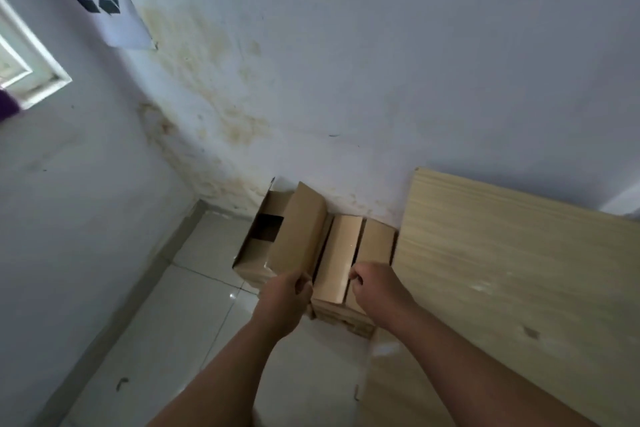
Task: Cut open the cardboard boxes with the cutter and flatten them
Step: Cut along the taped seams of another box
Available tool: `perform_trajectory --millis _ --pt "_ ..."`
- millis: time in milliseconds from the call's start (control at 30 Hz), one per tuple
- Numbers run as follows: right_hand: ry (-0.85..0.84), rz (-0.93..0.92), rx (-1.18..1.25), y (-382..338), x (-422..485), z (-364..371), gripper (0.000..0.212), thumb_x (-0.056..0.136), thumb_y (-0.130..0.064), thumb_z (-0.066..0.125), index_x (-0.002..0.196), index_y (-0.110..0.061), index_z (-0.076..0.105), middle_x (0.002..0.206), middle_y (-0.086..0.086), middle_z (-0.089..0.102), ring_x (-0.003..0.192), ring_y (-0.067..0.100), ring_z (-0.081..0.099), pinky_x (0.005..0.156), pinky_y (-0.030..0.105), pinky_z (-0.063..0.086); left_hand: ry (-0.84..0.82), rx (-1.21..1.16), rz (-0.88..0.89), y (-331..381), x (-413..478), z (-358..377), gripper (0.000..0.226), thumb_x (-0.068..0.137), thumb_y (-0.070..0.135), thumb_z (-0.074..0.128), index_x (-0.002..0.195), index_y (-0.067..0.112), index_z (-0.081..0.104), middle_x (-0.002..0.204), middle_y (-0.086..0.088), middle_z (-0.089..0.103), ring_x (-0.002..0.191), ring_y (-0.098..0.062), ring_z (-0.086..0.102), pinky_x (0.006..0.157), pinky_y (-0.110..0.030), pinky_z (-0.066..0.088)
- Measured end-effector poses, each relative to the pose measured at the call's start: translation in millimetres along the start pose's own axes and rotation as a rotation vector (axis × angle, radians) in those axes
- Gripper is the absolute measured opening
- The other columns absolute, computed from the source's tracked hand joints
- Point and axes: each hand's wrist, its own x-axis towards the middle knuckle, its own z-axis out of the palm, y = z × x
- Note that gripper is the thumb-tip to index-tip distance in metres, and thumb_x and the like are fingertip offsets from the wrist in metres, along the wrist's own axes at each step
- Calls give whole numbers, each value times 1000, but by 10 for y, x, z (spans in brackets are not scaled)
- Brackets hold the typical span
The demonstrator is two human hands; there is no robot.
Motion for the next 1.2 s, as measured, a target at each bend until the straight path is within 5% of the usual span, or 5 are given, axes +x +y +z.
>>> perform_trajectory --millis 200,367,667,867,1200 --pt "20 325 -67 -267 388 769 15 92 -11 46 87 -11 60 89 5 60 79 19 57 61 32 42 -226 11 91 -766 701 -307 11 101 29 58 107 28 68 84 15 65 78 -4 61 76 -33 54" --pt "-61 568 -15 -78 481 1547 23 94 -17 48 116 -16 57 124 8 53 112 26 55 81 30 47 -397 34 140 -1244 1021 -24 12 102 23 57 95 31 62 74 9 61 63 -4 55 62 -30 48" --pt "218 967 170 784 886 2888 48 95 -30 52 141 -21 40 136 14 38 122 33 41 93 45 50 -535 134 245 -2108 1564 1470 44 102 31 60 144 20 51 143 -2 53 131 -19 50 107 -32 43" --pt "633 824 225 1428 1265 3307 65 91 -20 58 152 -19 35 154 11 31 143 30 29 112 42 38 -331 163 443 -2334 2108 2295 62 95 19 68 151 12 42 154 -12 38 137 -31 46 110 -37 42" --pt "608 616 -134 1921 1570 3471 73 85 -21 64 153 -26 37 160 13 28 152 33 14 122 45 18 -307 328 546 -2283 2358 2808 84 99 46 53 165 26 5 173 -3 -14 157 -22 -20 126 -57 -3"
